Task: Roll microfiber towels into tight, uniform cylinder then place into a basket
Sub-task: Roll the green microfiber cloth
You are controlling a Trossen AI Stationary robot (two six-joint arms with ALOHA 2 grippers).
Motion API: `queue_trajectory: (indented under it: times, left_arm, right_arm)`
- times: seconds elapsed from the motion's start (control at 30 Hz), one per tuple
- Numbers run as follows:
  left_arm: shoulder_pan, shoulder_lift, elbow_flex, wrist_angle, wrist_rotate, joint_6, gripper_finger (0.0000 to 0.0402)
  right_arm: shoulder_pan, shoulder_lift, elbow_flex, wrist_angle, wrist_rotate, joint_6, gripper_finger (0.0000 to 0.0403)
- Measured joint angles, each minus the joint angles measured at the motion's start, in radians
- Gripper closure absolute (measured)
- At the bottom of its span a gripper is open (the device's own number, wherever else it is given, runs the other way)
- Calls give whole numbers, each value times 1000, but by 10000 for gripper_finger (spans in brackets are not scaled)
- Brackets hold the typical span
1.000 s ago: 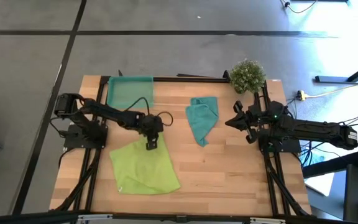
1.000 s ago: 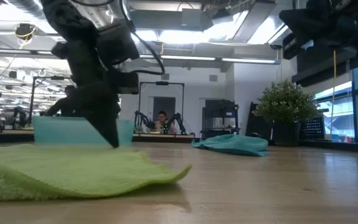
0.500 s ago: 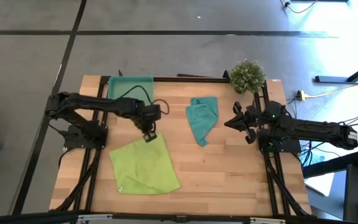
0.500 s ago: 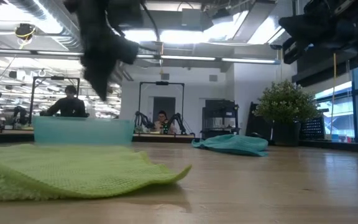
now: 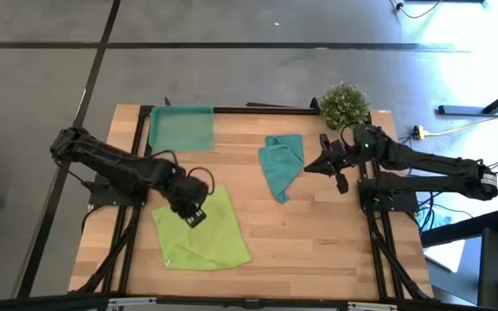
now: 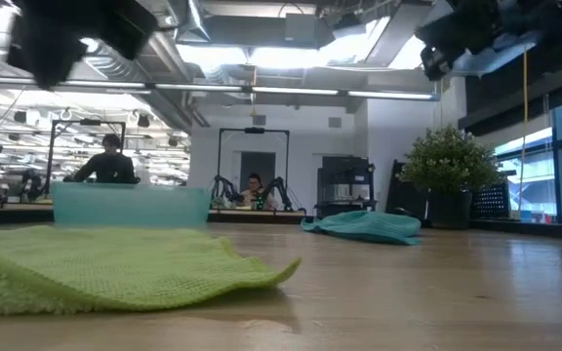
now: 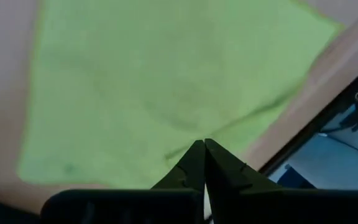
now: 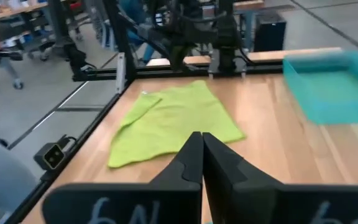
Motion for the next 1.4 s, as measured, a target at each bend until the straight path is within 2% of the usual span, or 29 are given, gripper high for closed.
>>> queue_trajectory:
  times: [0.1,0.33,0.47,0.57,0.77,1.0,1.27,1.4]
  left_arm:
    - [-65,2,-1,-1,-3,-71,386]
    - [-180,2,-32,-6,-4,-184,341]
    - [-234,2,-96,2,3,-303,324]
    - [-263,2,-162,84,12,-343,322]
    - [-309,2,-301,306,13,-349,321]
    - [-319,2,-381,406,2,-354,321]
    - [-318,2,-455,561,-21,-350,321]
    - [-319,2,-466,582,-38,-337,321]
  right_arm:
    - [4,45,53,-37,-32,-2,397]
    - [88,151,122,-43,-16,-2,397]
    - [157,205,138,-40,33,1,397]
    - [209,237,148,-36,34,1,397]
    - [302,288,182,-21,83,36,397]
    - [358,307,199,2,86,52,397]
    - [378,307,199,2,87,50,397]
    - [378,307,199,1,86,49,397]
